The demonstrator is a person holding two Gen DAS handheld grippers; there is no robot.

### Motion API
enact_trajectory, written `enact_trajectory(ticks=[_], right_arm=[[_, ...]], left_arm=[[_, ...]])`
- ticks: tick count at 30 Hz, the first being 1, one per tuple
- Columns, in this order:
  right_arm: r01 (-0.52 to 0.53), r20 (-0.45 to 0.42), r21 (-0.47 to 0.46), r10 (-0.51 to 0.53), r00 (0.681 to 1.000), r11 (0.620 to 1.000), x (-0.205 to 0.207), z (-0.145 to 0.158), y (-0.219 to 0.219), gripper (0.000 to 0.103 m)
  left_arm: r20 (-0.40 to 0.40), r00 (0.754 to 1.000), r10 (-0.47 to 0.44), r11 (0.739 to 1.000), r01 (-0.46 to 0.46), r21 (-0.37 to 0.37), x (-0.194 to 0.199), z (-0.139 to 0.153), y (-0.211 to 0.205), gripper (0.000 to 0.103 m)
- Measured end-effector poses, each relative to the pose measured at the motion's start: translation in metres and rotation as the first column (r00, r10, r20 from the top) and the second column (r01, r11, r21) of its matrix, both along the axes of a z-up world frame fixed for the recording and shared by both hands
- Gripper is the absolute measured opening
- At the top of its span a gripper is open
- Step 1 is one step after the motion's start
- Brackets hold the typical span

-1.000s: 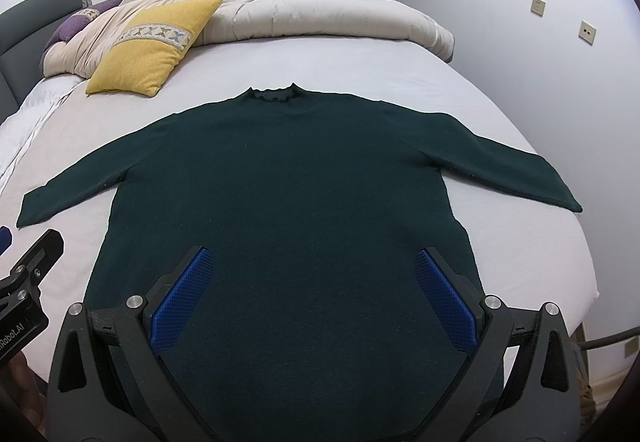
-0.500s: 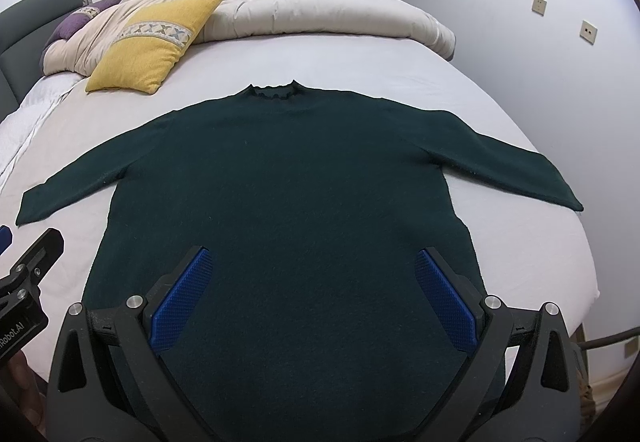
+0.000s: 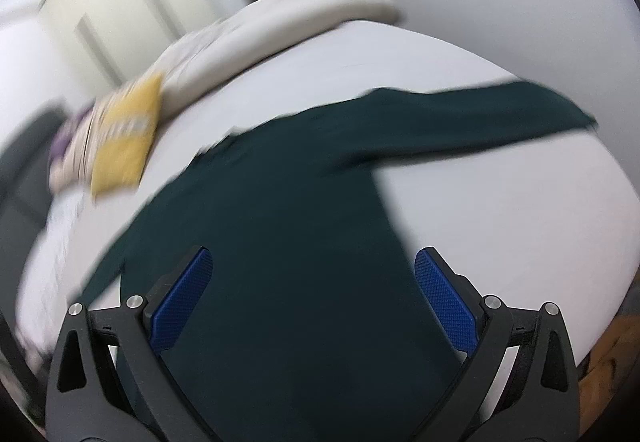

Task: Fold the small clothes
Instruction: 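Grasp the sweater sleeve with the right tool and lift it across the body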

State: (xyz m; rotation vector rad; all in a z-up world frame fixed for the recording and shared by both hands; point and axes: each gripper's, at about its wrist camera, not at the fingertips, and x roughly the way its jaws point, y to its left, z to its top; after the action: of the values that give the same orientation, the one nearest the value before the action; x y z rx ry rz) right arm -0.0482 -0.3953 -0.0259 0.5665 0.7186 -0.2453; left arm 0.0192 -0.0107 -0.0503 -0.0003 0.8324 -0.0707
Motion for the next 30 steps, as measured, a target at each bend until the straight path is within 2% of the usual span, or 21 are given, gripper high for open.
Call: enact_trajectory(ticks=[2, 3, 6, 8, 11, 14, 18, 22, 25, 26, 27, 28, 30], right_arm=[[0.090, 0.040, 0.123, -0.096, 0.995, 0.988, -0.012, -0.011, -0.064, 0.101], [0.130, 0.053, 0.173, -0.141, 0.989, 0.976, -0.018, -0.016, -0.089, 0.095], [0.243, 0.063, 0.348, -0.281, 0.958, 0.905, -0.036, -0.042, -0.172, 0.081], [0.289, 0.068, 0.442, -0.354, 0.933, 0.849, -0.045, -0.059, -0.214, 0.077], [0.359, 0.019, 0.498, -0.424, 0.905, 0.789, -0.046, -0.081, -0.260, 0.077], [0.372, 0.019, 0.569, -0.464, 0.885, 0.733, -0.041, -0.097, -0.291, 0.077], [0.389, 0.030, 0.580, -0.496, 0.868, 0.715, -0.021, -0.103, -0.321, 0.077], [0.401, 0.029, 0.618, -0.530, 0.847, 0.676, -0.005, -0.115, -0.345, 0.074], [0.413, 0.030, 0.630, -0.552, 0.833, 0.658, 0.007, -0.119, -0.365, 0.058], [0.416, 0.029, 0.625, -0.553, 0.833, 0.660, 0.011, -0.120, -0.375, 0.047], [0.423, 0.021, 0.615, -0.550, 0.835, 0.666, 0.016, -0.122, -0.382, 0.036], [0.429, 0.013, 0.602, -0.545, 0.838, 0.673, 0.020, -0.125, -0.386, 0.031], [0.443, -0.003, 0.559, -0.533, 0.846, 0.701, 0.030, -0.128, -0.388, 0.015]], left_arm=[[-0.012, 1.000, -0.026, 0.999, 0.025, -0.033, 0.007, -0.005, -0.005, 0.103], [-0.019, 0.998, -0.059, 0.995, 0.057, -0.082, 0.011, -0.009, -0.008, 0.103], [-0.043, 0.987, -0.158, 0.961, 0.144, -0.235, 0.025, -0.017, -0.015, 0.103], [-0.066, 0.983, -0.169, 0.955, 0.147, -0.259, 0.031, -0.022, -0.024, 0.103], [-0.112, 0.976, -0.185, 0.959, 0.155, -0.236, 0.039, -0.029, -0.041, 0.103], [-0.179, 0.968, -0.177, 0.955, 0.125, -0.270, 0.050, -0.034, -0.046, 0.103], [-0.179, 0.969, -0.170, 0.935, 0.102, -0.339, 0.061, -0.038, -0.045, 0.103], [-0.196, 0.965, -0.174, 0.912, 0.083, -0.401, 0.074, -0.045, -0.044, 0.103], [-0.225, 0.957, -0.181, 0.880, 0.056, -0.472, 0.083, -0.054, -0.039, 0.103], [-0.231, 0.956, -0.181, 0.873, 0.049, -0.485, 0.087, -0.057, -0.038, 0.102], [-0.233, 0.955, -0.183, 0.869, 0.046, -0.493, 0.089, -0.059, -0.038, 0.102], [-0.237, 0.954, -0.184, 0.866, 0.044, -0.499, 0.092, -0.062, -0.038, 0.102], [-0.239, 0.952, -0.189, 0.856, 0.041, -0.516, 0.096, -0.064, -0.036, 0.102]])
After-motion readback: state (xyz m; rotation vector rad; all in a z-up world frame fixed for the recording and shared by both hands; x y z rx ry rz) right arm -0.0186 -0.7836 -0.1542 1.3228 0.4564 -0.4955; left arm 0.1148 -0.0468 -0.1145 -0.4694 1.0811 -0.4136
